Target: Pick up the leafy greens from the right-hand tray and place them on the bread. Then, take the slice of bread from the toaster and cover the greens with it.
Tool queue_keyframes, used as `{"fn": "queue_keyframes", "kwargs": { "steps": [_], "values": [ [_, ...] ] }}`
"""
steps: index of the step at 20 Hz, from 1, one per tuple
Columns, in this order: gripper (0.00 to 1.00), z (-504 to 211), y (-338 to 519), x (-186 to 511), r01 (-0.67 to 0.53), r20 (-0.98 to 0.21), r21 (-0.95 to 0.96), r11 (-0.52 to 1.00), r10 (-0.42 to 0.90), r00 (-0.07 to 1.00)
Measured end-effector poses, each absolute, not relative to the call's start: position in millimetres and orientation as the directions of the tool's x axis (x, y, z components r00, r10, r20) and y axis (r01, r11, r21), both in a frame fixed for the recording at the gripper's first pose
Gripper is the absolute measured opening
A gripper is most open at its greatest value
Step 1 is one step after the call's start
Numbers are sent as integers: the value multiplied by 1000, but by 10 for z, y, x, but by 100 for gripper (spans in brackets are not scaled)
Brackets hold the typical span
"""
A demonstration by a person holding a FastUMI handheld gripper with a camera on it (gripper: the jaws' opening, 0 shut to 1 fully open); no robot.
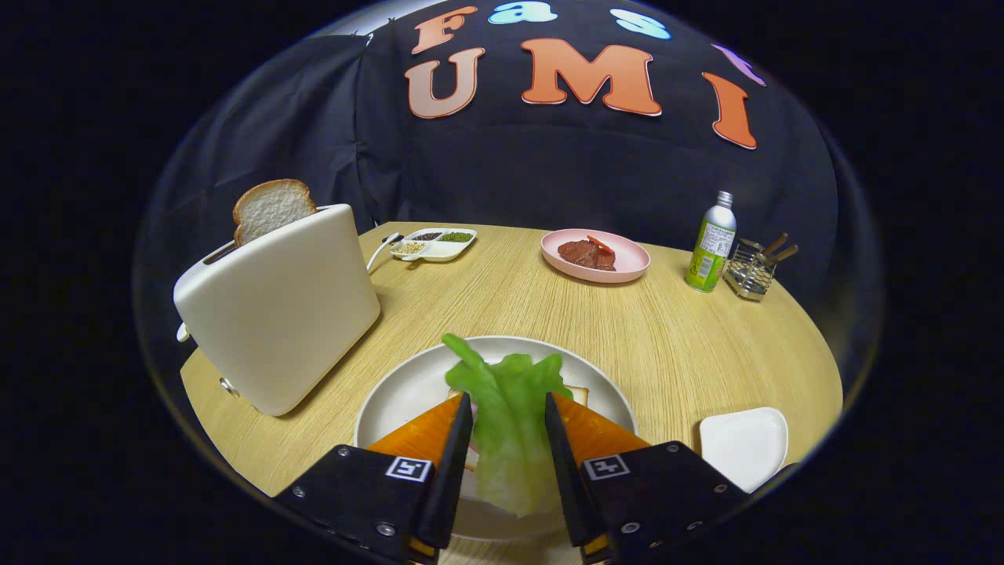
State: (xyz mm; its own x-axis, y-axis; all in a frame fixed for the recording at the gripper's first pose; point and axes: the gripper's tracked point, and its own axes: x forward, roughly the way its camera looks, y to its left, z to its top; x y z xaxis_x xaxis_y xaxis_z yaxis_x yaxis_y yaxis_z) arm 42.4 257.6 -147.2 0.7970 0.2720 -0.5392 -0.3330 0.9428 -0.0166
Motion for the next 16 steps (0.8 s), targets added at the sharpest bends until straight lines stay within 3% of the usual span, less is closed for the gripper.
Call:
{"fn": "queue_keyframes", "kwargs": {
  "steps": [2,8,16],
  "values": [
    [67,-1471,2556,412,-322,-546,-10,947,264,795],
    [95,-1316,2506,450,-279,-518,12,960,244,820],
    [97,-679,2672,431,-270,-440,-19,963,234,867]
  ]
}}
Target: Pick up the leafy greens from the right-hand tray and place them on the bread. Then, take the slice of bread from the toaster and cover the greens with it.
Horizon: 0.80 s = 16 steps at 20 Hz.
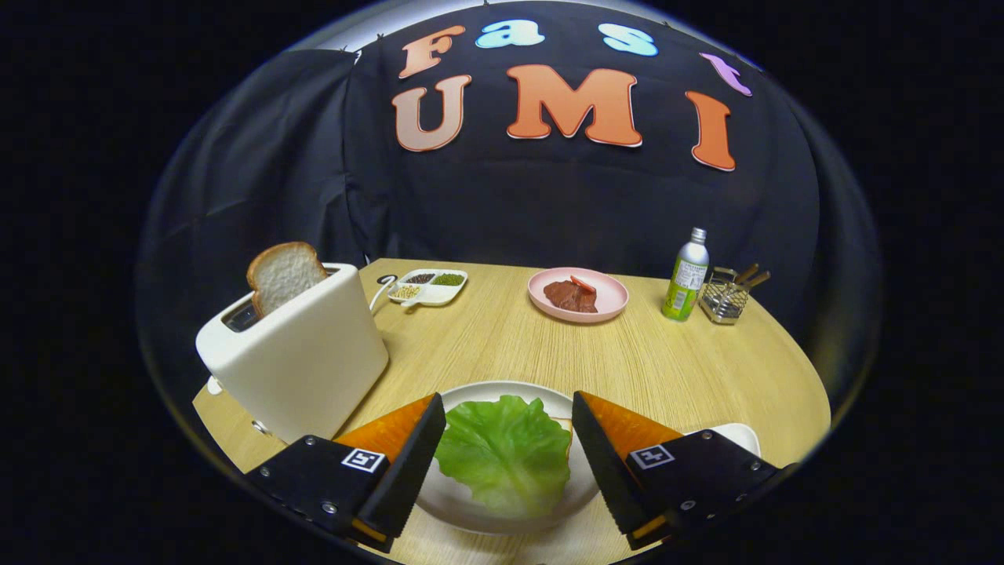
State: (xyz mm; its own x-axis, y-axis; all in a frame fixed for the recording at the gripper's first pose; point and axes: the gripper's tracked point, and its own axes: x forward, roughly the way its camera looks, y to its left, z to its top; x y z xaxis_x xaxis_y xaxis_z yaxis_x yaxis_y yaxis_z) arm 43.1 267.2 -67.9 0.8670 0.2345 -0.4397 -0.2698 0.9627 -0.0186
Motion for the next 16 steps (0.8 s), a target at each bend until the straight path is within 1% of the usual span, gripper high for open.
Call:
{"fn": "queue_keyframes", "kwargs": {
  "steps": [9,16],
  "values": [
    [97,149,3379,429,-301,-342,-71,951,260,903],
    [97,497,4147,432,-336,-298,-83,938,299,907]
  ]
}}
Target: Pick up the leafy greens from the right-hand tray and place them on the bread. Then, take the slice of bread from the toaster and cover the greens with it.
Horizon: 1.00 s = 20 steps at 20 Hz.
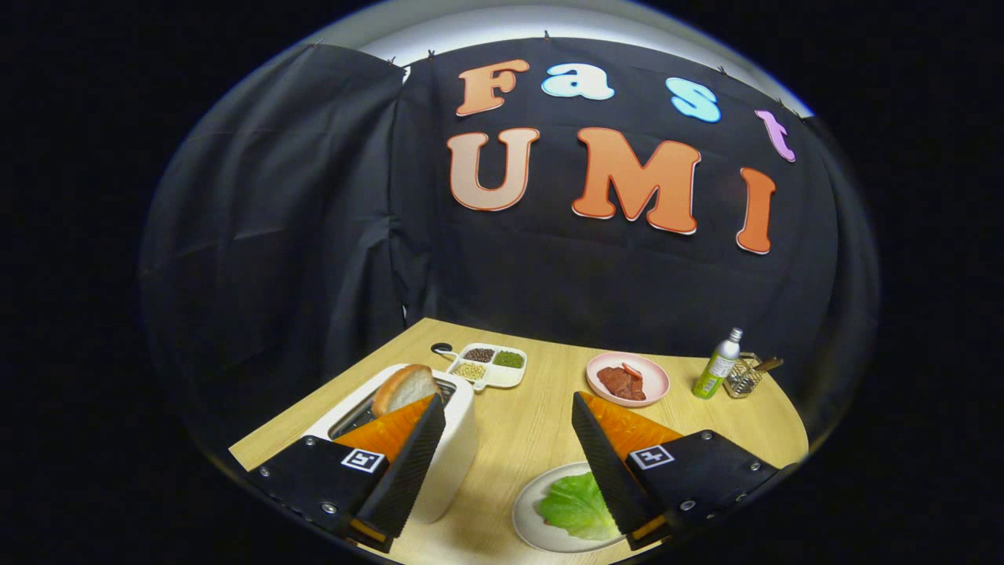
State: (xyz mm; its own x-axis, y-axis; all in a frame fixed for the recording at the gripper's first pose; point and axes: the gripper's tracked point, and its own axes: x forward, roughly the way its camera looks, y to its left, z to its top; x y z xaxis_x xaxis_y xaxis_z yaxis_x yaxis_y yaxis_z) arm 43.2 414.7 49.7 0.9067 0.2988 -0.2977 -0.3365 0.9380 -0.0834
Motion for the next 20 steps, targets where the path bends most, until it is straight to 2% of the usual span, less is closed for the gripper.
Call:
{"fn": "queue_keyframes", "kwargs": {
  "steps": [6,9,13,15,16,19,20],
  "values": [
    [98,413,4793,392,-398,-310,-85,913,356,882],
    [98,334,4810,511,-353,-297,-137,925,302,906],
    [99,97,4893,574,-333,-337,-112,936,280,899],
    [96,2,4865,616,-326,-350,-114,938,270,897],
    [85,-68,4889,612,-333,-365,-108,937,274,890],
    [66,-198,4913,595,-350,-396,-115,930,280,874],
    [55,-208,4917,595,-357,-398,-127,925,282,873]
  ]
}}
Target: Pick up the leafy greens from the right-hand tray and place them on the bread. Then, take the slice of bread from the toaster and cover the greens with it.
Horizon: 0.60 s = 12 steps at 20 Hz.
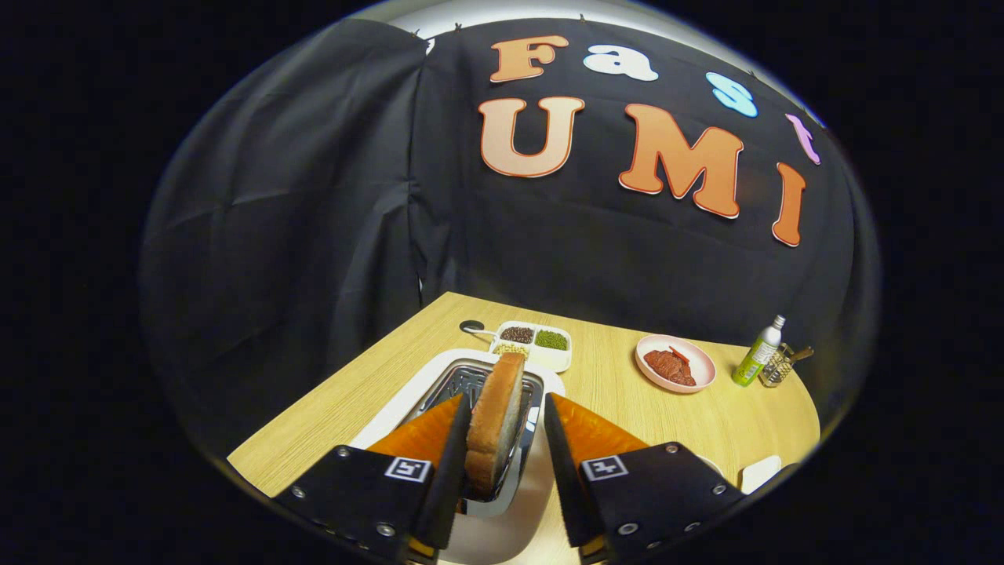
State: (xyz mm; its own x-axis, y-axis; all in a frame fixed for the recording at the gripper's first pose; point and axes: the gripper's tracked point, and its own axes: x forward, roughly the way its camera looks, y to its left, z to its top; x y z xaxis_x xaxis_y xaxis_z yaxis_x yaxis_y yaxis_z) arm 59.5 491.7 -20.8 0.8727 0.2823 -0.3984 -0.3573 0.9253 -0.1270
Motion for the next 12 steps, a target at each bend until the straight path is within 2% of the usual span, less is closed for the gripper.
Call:
{"fn": "queue_keyframes", "kwargs": {
  "steps": [1,2,4,7,12],
  "values": [
    [50,-210,4910,604,-355,-396,-134,925,278,875],
    [36,-222,4923,613,-358,-397,-125,925,284,873],
    [17,-238,4987,572,-370,-408,-95,924,303,862],
    [10,-162,4976,558,-376,-399,-67,924,320,859],
    [9,150,4944,537,-385,-350,-19,923,354,867]
  ]
}}
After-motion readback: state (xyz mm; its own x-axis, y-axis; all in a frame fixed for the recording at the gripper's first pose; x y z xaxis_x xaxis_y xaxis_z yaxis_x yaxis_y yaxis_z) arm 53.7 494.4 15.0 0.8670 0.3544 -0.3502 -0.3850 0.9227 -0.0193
